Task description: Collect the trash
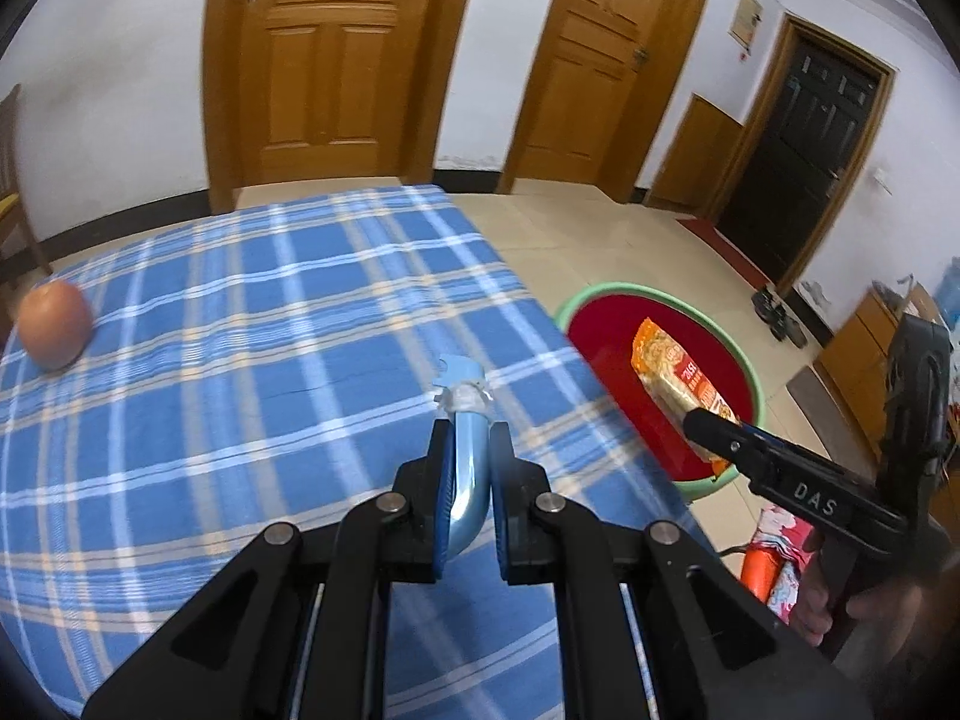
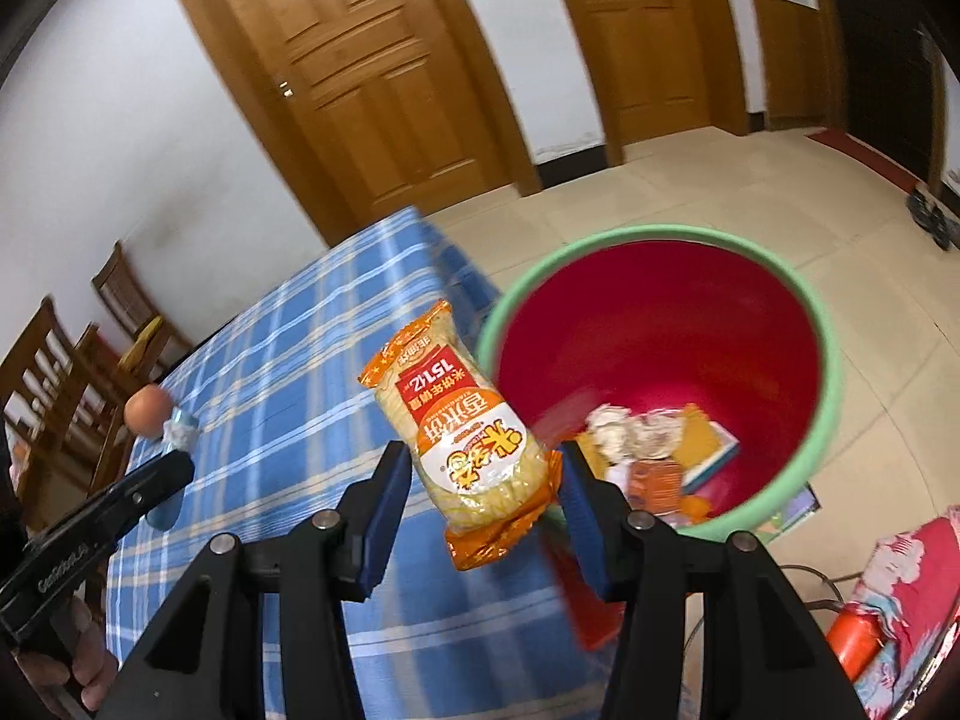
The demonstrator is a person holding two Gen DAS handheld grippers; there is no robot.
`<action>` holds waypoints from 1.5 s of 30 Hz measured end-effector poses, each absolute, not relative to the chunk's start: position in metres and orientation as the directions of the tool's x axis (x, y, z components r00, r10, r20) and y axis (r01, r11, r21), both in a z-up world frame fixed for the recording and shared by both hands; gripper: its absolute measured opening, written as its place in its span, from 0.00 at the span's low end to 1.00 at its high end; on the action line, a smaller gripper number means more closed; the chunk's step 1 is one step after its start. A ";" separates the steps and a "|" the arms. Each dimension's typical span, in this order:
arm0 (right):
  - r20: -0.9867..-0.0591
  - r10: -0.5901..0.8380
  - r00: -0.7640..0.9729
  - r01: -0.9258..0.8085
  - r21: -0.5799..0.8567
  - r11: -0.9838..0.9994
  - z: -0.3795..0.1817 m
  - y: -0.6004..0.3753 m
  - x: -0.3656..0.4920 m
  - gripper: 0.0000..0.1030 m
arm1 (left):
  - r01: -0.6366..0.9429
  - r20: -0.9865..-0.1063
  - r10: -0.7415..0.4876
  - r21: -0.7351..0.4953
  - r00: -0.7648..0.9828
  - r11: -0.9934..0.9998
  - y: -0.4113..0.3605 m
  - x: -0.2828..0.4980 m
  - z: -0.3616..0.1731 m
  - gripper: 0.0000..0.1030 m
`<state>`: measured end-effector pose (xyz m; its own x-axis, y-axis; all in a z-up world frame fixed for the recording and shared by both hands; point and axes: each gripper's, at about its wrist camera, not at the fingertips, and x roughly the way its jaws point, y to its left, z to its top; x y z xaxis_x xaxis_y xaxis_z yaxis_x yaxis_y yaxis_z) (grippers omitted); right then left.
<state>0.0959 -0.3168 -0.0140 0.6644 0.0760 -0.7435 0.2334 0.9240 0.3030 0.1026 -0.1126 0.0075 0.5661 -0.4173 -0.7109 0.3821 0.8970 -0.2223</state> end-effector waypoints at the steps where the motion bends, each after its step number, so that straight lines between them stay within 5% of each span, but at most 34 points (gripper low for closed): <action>1: -0.744 0.068 0.665 0.244 0.303 0.921 -0.015 -0.322 0.095 0.51 | 0.390 -0.712 -0.423 -0.223 0.561 0.893 -0.118 0.102 0.007 0.10; 35: -0.742 -0.080 0.666 0.455 0.319 0.832 -0.030 -0.417 0.069 0.59 | 0.583 -0.769 -0.490 -0.192 0.411 0.790 -0.258 0.128 -0.029 0.10; 39: -0.741 -0.078 0.667 0.455 0.322 0.830 -0.030 -0.418 0.067 0.60 | 0.572 -0.768 -0.475 -0.176 0.430 0.801 -0.262 0.127 -0.028 0.34; 45: -0.737 -0.076 0.671 0.449 0.323 0.833 -0.029 -0.417 0.065 0.61 | 0.544 -0.766 -0.467 -0.186 0.441 0.818 -0.251 0.123 -0.027 0.34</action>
